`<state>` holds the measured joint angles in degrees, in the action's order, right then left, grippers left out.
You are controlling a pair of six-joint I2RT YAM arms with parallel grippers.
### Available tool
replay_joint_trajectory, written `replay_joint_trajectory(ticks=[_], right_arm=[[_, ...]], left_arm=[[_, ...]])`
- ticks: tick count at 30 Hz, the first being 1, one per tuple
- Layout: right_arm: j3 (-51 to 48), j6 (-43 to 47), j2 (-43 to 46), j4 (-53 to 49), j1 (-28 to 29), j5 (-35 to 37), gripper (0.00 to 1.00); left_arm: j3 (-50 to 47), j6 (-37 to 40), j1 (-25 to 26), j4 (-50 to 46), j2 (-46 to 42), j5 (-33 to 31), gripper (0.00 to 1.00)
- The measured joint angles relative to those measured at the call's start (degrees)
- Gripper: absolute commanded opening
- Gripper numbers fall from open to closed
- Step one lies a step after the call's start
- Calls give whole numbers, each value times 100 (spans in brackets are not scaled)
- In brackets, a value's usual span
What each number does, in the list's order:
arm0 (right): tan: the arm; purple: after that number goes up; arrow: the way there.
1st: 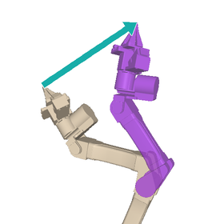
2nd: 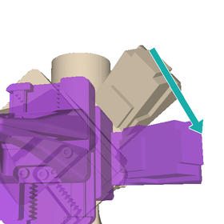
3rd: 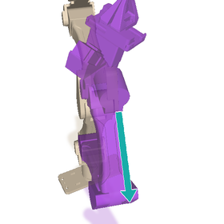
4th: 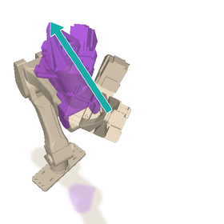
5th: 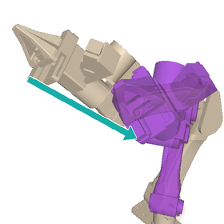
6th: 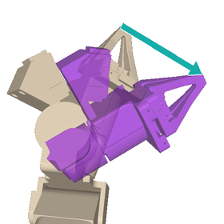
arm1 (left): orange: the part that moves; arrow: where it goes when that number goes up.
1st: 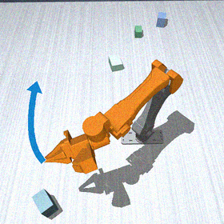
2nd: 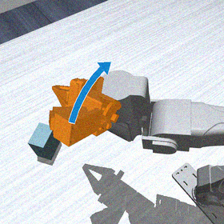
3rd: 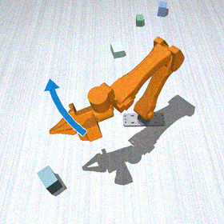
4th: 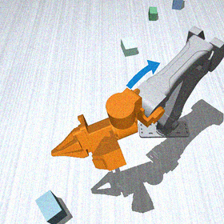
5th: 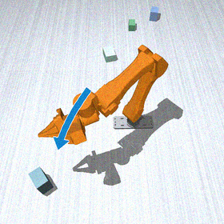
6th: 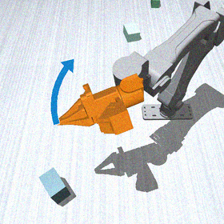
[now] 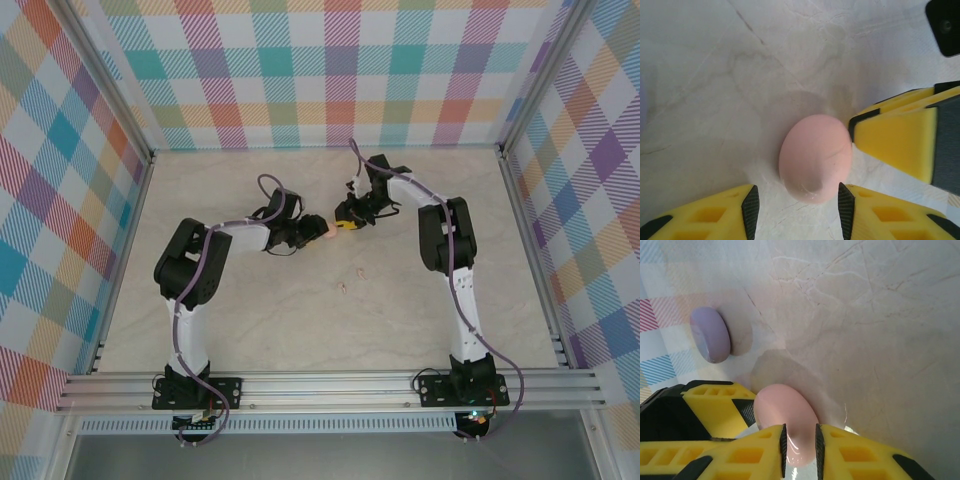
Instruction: Insert wireless bluetooth earbuds into charging case
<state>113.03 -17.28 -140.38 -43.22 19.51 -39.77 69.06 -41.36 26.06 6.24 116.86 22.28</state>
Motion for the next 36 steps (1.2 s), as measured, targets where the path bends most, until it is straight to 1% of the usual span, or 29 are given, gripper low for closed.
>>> replay_joint_trajectory(ticks=[6, 20, 23, 29, 31, 34, 36], right_arm=[[2, -2, -48, -4, 9, -109, 19], [2, 0, -48, -13, 7, -127, 19], [0, 0, -48, -13, 7, -127, 18], [-20, 0, -48, -15, 4, -136, 19], [-31, 0, -46, -13, -2, -133, 20], [-179, -2, 31, 57, -31, -87, 28], [-332, -22, 122, 151, -42, -55, 31]], left_arm=[[131, -2, 0, 26, 111, 111, 46], [245, -151, -2, 153, 262, 260, 41], [247, -177, 0, 192, 282, 264, 37], [247, -243, 2, 295, 332, 286, 33], [247, -273, 0, 341, 348, 326, 28], [247, -280, 4, 411, 348, 369, 23], [247, -280, 7, 444, 348, 380, 21]])
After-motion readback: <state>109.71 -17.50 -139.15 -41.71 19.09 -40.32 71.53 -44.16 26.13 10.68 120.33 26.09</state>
